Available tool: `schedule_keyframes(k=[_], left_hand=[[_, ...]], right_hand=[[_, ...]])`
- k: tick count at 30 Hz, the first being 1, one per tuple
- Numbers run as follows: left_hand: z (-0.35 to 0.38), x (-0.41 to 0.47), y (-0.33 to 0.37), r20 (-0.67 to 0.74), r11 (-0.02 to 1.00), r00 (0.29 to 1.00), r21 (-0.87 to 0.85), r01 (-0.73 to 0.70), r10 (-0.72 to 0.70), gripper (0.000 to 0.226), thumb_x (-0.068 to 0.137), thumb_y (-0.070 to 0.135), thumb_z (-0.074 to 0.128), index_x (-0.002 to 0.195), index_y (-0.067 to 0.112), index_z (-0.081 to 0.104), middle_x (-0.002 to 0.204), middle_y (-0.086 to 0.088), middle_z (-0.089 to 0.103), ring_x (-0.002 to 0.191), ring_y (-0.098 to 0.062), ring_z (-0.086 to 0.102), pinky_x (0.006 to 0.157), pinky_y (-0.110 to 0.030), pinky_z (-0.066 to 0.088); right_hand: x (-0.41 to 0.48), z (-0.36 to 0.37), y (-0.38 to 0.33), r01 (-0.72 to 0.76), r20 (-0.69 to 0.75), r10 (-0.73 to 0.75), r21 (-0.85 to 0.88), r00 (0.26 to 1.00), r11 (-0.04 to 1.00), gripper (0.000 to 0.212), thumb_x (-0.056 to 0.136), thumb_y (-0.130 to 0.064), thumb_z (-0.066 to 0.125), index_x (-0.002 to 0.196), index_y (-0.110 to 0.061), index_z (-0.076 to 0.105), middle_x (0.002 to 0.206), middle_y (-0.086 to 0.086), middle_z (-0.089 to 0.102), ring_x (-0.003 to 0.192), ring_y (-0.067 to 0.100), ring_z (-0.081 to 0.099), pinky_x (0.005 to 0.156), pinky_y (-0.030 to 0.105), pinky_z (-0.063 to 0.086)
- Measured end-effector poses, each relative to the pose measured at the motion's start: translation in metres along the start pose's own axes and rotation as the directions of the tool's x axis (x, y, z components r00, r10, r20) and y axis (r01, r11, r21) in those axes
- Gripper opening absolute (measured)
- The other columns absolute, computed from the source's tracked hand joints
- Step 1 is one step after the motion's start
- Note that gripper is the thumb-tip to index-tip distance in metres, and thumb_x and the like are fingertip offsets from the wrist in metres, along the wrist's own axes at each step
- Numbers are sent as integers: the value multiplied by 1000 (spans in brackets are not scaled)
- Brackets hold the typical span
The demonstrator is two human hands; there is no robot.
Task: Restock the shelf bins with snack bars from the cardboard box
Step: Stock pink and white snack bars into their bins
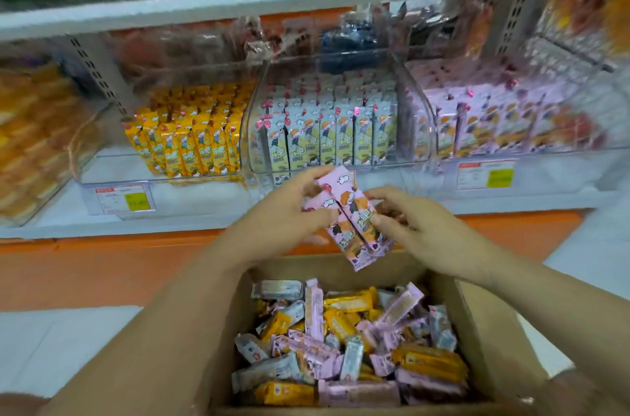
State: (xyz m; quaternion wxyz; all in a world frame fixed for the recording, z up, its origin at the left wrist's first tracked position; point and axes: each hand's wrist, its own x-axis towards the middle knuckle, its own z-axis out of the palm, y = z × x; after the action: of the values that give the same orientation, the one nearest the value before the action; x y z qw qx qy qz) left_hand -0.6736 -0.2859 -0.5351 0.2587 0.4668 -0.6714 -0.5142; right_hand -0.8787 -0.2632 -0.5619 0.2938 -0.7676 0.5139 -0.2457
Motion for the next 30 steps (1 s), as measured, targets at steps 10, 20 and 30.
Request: schedule_keyframes(k=[10,20,30], left_hand=[[44,39,112,24,817,907,426,-389,419,46,84,21,70,121,38,49,109,23,57,101,2,57,88,-21,49],[121,142,152,133,614,829,610,-501,544,48,85,25,70,129,22,51,118,7,60,103,-6,53,72,-15,35],[153,241,120,253,495,925,787,-368,285,65,90,35,62,144,37,26,117,-11,62,98,-29,58,75,-29,40]], right_hand=[[-30,-79,4,172,-512,-145,4,847,985,36,96,-18,51,114,-49,42,101,-28,53,92,-3,55,78,8,43],[-40,-151,77,-186,-676,46,-137,736,973,36,90,-14,62,125,-18,60,116,2,59,99,16,54,78,13,32],[-47,-164,130,-389,-503,318,-39,804,921,31,90,-23,62,120,-22,63,113,-7,66,107,8,59,91,22,42]])
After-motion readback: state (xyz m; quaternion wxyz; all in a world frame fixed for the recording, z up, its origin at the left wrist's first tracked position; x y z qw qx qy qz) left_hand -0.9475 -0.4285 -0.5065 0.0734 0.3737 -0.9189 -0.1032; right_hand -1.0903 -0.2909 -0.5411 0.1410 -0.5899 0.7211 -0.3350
